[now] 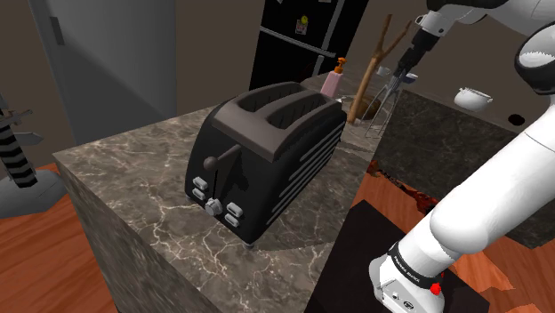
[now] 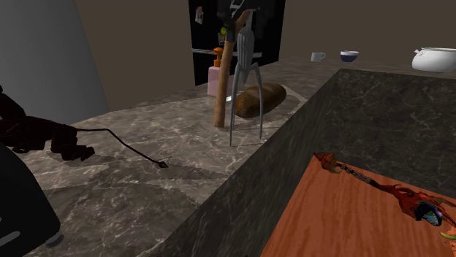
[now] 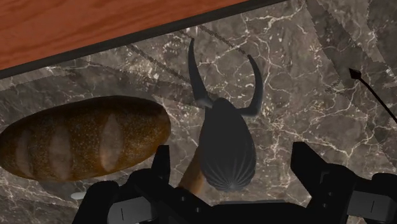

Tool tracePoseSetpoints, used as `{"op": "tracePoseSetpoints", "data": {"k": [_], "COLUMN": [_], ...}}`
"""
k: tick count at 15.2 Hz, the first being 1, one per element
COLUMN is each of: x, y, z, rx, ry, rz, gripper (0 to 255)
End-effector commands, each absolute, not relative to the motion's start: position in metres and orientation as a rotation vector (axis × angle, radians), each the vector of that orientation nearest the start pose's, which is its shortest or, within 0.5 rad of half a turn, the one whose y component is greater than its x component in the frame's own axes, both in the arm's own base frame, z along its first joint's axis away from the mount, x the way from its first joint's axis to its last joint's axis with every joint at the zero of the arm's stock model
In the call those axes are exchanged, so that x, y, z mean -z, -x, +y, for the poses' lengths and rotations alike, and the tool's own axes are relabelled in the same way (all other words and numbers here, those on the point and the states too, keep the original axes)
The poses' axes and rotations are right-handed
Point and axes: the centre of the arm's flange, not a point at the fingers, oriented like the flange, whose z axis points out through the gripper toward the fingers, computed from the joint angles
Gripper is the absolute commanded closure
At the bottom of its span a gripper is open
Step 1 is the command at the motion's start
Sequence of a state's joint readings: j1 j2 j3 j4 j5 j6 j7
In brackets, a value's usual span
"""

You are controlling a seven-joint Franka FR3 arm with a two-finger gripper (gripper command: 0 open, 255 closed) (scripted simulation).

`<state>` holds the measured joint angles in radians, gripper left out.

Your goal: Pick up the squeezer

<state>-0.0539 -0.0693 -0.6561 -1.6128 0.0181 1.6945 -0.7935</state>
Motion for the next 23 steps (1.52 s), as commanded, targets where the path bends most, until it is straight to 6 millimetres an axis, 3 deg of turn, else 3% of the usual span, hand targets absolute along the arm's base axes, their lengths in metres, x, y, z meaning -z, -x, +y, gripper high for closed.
{"op": "tracePoseSetpoints", "data": {"k": [1, 2, 3, 12, 23], "x": [-0.639, -0.639, -0.639, -0.639, -0.697], "y": [-0.409, -0.409, -0.409, -0.409, -0.409], "z": [-0.366, -0.366, -0.366, -0.366, -0.366], "rx": [0.226, 0.226, 0.225, 0.226, 0.226], "ry": [3.18, 3.18, 3.18, 3.18, 3.18], "rz": [-0.129, -0.129, -0.129, -0.129, -0.129], "gripper": [0, 0, 255, 255, 255]}}
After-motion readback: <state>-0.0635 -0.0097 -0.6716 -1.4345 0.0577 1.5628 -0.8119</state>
